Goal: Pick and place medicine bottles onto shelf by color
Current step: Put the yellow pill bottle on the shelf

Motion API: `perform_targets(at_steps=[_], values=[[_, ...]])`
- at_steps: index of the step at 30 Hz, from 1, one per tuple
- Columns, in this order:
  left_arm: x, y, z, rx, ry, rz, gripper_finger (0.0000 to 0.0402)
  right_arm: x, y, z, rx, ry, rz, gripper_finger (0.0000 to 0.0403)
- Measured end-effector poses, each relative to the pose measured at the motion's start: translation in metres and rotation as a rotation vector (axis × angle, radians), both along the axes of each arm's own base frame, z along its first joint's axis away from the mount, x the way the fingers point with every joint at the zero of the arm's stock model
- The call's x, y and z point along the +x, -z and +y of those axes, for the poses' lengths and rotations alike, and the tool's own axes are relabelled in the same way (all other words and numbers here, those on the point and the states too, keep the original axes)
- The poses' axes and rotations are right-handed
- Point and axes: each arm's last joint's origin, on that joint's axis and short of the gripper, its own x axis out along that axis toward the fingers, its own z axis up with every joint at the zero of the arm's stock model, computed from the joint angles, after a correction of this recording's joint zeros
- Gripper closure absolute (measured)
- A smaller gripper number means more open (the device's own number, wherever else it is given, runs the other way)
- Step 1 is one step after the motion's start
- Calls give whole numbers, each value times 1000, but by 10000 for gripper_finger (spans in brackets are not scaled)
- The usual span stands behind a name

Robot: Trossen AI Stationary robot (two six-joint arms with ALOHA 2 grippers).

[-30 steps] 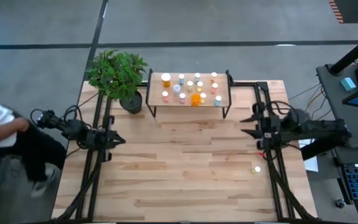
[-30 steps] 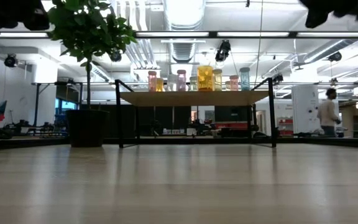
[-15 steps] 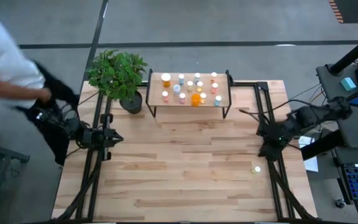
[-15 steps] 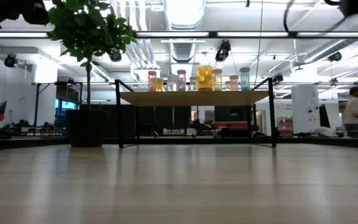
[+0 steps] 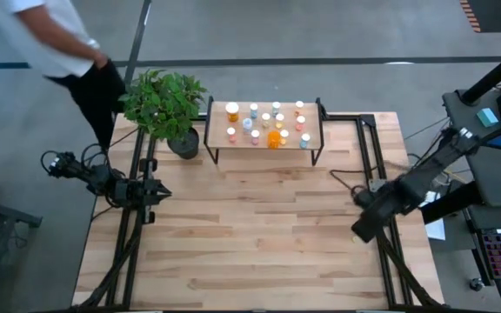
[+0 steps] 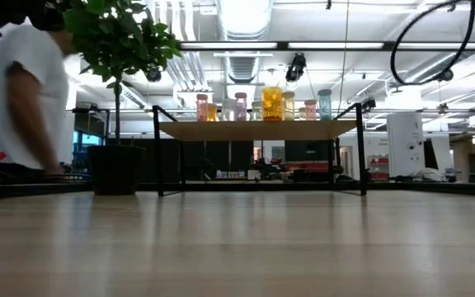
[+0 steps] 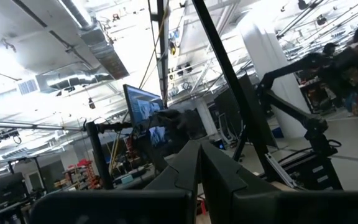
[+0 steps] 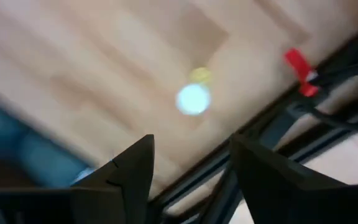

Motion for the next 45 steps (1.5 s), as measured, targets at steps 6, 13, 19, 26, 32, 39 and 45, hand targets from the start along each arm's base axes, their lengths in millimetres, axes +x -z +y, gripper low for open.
perform_targets(at_steps=[6,13,19,26,32,39,45], values=[[0,0,0,0,0,0,402,14,26,14,-106,2,136,197],[0,0,0,0,0,-1,402,28,44,25,-142,-58,174,197],[0,0,0,-1,0,-2,402,32,51,30,-142,-101,167,197],[0,0,0,-2,0,-5,402,32,61,35,-166,-130,195,197],[-1,-1,0,-4,1,-10,401,33,67,40,-166,-155,205,221],[-1,-1,0,-5,1,-12,401,33,65,40,-147,-160,184,277],[-1,-2,0,-6,1,-13,402,32,64,40,-138,-161,181,294]])
